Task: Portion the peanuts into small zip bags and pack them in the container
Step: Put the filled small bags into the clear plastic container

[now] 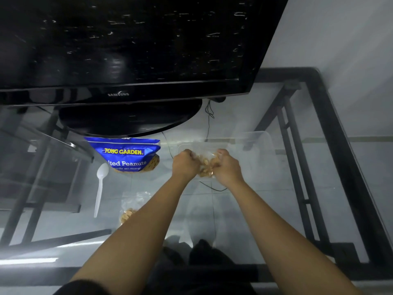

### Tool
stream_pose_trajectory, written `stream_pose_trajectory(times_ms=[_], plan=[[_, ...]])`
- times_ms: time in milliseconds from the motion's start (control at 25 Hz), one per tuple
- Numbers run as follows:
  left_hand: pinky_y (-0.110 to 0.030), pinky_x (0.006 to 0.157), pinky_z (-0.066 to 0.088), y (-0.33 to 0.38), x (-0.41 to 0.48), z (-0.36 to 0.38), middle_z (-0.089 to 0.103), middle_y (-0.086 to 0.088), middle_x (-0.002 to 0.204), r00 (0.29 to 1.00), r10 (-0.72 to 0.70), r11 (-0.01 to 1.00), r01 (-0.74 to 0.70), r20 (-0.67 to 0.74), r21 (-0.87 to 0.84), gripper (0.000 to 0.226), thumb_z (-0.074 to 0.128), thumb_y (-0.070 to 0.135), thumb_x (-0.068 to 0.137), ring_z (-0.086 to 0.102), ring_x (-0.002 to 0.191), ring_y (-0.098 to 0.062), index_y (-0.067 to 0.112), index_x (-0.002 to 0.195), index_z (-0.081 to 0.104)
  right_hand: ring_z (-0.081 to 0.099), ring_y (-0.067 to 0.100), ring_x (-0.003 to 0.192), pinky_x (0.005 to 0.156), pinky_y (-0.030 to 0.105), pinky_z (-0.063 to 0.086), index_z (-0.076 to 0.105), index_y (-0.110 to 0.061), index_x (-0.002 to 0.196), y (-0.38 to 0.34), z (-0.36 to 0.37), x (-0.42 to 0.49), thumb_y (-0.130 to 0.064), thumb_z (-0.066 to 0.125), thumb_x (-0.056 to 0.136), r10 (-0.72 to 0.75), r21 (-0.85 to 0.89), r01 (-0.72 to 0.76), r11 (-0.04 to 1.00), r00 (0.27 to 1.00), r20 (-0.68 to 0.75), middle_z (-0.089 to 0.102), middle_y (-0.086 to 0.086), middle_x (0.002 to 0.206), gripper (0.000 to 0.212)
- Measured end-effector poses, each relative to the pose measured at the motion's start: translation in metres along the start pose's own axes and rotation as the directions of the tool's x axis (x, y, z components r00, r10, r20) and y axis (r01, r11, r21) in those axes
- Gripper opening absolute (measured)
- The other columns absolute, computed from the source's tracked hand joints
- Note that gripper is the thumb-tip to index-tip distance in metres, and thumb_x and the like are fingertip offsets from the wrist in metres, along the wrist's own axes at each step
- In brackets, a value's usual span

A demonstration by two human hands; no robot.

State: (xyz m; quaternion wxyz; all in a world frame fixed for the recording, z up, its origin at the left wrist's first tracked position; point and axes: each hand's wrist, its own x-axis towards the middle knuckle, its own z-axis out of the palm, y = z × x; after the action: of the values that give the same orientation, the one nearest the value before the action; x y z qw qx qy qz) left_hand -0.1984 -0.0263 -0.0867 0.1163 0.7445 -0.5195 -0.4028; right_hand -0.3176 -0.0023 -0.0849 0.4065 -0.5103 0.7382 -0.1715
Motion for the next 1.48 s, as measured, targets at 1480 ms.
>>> stream_pose_trajectory(times_ms=[1480], plan=[[0.0, 0.07, 0.043, -0.168, -0.115, -0.05, 0.062, 0.008, 0.101, 0.996, 0.071, 0.98, -0.078, -0.047, -0.18, 0.036, 0.068, 0.014, 0.082, 0.06, 0.09, -0.01, 0.016, 0.117, 0.059, 0.054, 0.011, 0.103, 0.078, 0.0, 0.035, 0.06, -0.014, 0.108, 0.017, 0.13, -0.13, -0.012, 0.062, 0.086, -0.217, 0.07, 0.214, 0.974, 0.976, 0.034, 0.056, 0.003, 0.114, 0.022]])
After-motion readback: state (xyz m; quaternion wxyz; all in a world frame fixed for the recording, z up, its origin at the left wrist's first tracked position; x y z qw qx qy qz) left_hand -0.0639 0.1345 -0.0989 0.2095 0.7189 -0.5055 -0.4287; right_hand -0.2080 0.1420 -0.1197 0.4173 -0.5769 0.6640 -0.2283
